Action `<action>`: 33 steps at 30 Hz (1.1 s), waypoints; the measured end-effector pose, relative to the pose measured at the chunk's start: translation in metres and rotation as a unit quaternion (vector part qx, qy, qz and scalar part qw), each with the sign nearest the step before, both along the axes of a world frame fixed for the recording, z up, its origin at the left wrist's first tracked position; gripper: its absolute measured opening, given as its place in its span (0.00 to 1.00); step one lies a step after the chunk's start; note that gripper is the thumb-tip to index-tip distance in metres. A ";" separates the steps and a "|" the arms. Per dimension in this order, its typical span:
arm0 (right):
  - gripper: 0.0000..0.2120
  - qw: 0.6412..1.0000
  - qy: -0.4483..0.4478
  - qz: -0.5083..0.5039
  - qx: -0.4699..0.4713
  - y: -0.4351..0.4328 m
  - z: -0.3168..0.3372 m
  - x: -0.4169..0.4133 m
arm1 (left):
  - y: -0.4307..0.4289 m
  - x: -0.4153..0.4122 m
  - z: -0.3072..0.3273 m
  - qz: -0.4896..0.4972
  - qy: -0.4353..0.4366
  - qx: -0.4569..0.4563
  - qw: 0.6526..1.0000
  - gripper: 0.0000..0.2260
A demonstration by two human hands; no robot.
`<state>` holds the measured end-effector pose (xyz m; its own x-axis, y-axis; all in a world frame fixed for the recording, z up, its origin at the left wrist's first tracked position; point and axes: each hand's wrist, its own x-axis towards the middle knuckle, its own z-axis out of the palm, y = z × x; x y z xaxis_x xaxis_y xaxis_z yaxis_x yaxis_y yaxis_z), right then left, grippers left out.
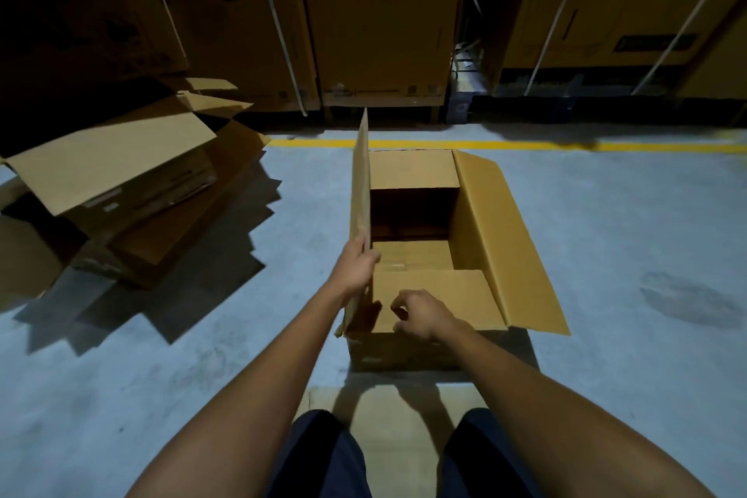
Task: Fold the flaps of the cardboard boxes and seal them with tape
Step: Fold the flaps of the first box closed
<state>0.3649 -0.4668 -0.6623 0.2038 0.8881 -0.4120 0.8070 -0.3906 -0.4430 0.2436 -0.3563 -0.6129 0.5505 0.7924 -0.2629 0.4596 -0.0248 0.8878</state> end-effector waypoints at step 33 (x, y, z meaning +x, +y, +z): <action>0.13 0.937 0.006 -0.306 0.171 -0.083 -0.037 0.130 | -0.053 0.116 -0.080 -0.151 0.333 0.325 0.872 0.31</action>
<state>0.4948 -0.5495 -0.6996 0.7148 0.6871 -0.1302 0.4731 -0.6122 -0.6336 0.3595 -0.4097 -0.6933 0.6559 0.7391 -0.1533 0.7540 -0.6317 0.1802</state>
